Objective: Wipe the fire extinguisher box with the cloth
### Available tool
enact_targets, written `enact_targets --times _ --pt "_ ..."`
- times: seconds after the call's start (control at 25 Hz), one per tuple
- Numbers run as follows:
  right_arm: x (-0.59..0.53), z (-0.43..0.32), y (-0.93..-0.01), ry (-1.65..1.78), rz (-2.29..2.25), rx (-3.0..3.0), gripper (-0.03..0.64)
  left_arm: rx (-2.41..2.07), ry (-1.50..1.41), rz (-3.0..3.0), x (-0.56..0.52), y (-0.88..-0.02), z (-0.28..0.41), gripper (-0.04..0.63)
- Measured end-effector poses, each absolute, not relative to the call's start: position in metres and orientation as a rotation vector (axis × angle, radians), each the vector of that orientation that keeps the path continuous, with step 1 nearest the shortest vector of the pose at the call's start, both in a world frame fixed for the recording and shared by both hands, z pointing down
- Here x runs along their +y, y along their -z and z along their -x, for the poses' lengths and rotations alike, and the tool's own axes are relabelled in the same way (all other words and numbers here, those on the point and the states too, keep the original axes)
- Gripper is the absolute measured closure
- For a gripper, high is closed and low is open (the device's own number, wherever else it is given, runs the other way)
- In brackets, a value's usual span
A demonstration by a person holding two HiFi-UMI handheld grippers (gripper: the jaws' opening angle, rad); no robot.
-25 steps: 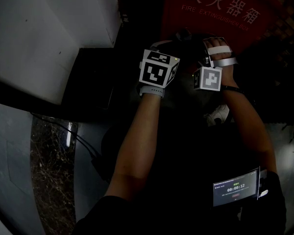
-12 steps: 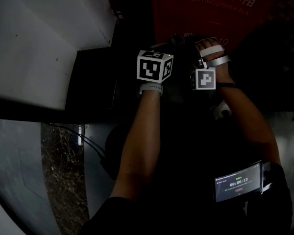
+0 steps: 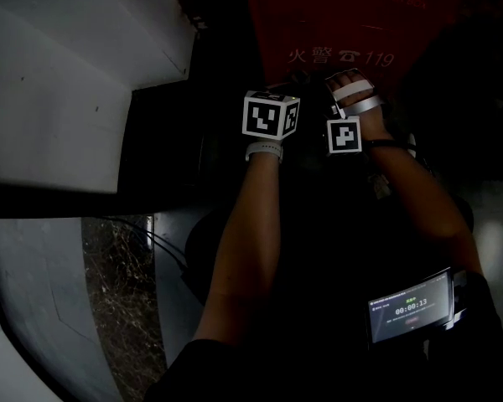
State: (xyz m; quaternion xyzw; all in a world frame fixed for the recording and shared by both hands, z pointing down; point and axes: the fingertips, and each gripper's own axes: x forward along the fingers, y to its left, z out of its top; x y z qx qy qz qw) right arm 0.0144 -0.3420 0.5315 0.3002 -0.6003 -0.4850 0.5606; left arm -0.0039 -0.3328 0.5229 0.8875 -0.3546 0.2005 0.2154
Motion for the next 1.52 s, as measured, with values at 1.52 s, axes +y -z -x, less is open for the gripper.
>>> enact_targets --times 1.52 --pt "-0.317 0.002 -0.589 1.099 -0.587 -1.531 0.538 -0.877 -0.774 -2.354 -0.319 -0.574 -0.002 0.592"
